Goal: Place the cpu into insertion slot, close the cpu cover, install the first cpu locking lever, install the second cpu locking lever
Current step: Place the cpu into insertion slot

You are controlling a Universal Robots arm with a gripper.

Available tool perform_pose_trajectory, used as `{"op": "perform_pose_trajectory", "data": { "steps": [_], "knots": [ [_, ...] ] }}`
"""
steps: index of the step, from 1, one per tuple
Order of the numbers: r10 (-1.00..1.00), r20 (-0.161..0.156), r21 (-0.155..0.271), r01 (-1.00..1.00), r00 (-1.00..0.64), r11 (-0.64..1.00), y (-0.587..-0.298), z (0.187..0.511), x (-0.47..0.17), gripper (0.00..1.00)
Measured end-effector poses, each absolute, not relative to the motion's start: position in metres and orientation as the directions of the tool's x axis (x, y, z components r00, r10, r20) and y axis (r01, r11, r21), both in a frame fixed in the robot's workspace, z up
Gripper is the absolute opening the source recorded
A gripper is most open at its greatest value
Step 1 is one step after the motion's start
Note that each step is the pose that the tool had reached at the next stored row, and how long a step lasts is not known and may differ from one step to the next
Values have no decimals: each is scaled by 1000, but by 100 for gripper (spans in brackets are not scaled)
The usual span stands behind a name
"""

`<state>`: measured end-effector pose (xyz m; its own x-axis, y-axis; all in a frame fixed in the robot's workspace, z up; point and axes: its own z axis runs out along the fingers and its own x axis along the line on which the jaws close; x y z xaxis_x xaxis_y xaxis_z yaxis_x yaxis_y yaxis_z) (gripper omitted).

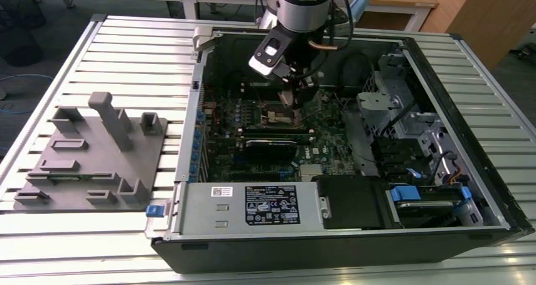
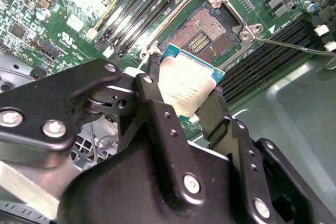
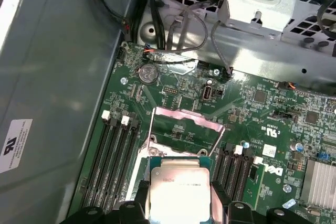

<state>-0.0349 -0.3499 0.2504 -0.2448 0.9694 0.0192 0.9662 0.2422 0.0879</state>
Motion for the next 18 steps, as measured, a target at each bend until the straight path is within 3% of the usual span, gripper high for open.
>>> {"op": "perform_pose_trajectory", "data": {
  "steps": [18],
  "knots": [
    [995,19,88,991,-101,99,-350,249,-35,54]
  ]
}}
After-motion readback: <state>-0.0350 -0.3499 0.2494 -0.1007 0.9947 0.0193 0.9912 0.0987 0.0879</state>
